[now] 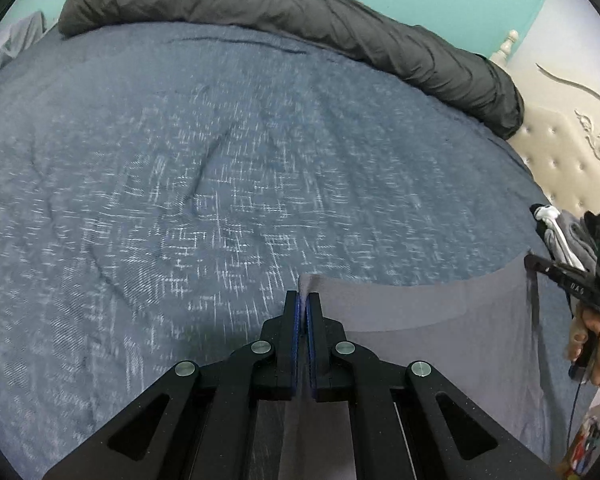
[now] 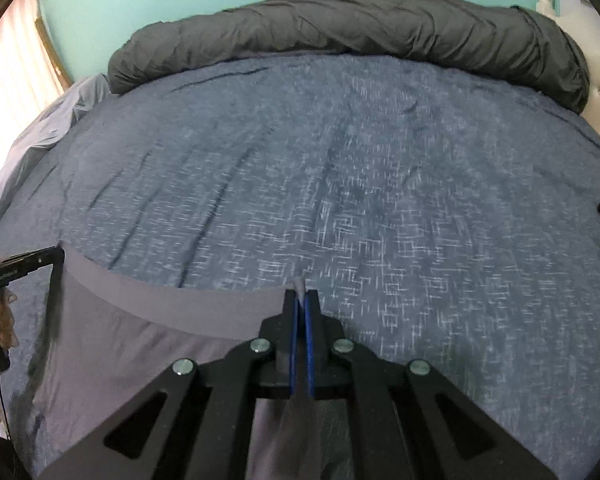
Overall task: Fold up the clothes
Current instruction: 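Lower the folded edge and open both tools to release it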
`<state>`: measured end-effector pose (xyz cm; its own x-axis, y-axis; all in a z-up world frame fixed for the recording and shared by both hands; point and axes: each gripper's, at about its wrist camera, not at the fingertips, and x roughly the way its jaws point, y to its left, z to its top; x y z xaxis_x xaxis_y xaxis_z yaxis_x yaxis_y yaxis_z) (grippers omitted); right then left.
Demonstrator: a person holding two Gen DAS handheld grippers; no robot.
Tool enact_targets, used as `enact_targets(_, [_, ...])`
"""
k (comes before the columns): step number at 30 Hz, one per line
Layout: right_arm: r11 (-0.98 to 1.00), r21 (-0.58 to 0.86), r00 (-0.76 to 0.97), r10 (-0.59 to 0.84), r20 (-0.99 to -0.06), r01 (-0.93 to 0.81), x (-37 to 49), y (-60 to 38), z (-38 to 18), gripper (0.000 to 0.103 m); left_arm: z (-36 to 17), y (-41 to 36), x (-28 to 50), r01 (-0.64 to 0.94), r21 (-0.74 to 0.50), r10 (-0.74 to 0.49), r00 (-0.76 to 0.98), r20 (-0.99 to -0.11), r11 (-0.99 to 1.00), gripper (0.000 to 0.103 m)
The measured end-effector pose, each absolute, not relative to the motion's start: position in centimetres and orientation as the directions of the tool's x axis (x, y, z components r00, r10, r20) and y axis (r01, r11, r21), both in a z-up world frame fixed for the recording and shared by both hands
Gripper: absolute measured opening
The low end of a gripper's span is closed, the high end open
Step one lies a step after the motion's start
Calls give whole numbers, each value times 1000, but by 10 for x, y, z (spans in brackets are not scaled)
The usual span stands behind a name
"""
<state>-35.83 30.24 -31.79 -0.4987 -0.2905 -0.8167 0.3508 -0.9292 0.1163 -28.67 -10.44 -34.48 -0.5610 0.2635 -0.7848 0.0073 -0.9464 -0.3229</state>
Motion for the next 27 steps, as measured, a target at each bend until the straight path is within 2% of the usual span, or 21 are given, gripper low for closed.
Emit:
enact_targets(7, [-943, 129, -481, -270, -834, 306, -381, 305, -349, 4, -365, -98, -301, 2, -305, 257, -532, -806, -952, 6])
enact_targets(10, [-958, 139, -494, -251, -832, 251, -386, 313, -351, 8, -368, -98, -299, 0, -311, 263, -533, -804, -951, 7])
enact_targets(11, [-964, 133, -508, -236, -829, 230, -388, 317, -350, 11, -368, -99, -298, 3, -318, 267, -537, -801, -948, 9])
enact_targets(14, [-960, 209, -543, -276, -793, 184, -379, 344, -336, 20, -354, -112, -281, 35, -326, 249, -570, -783, -945, 29])
enact_targets(19, [-928, 314, -509, -371, -776, 198, -337, 380, -323, 23, -341, -122, -232, 44, -339, 251, -584, -772, -940, 29])
enact_targets(27, [-913, 342, -385, -405, -829, 224, -238, 399, -339, 24, -349, -137, -152, 112, -379, 253, -570, -781, -919, 29])
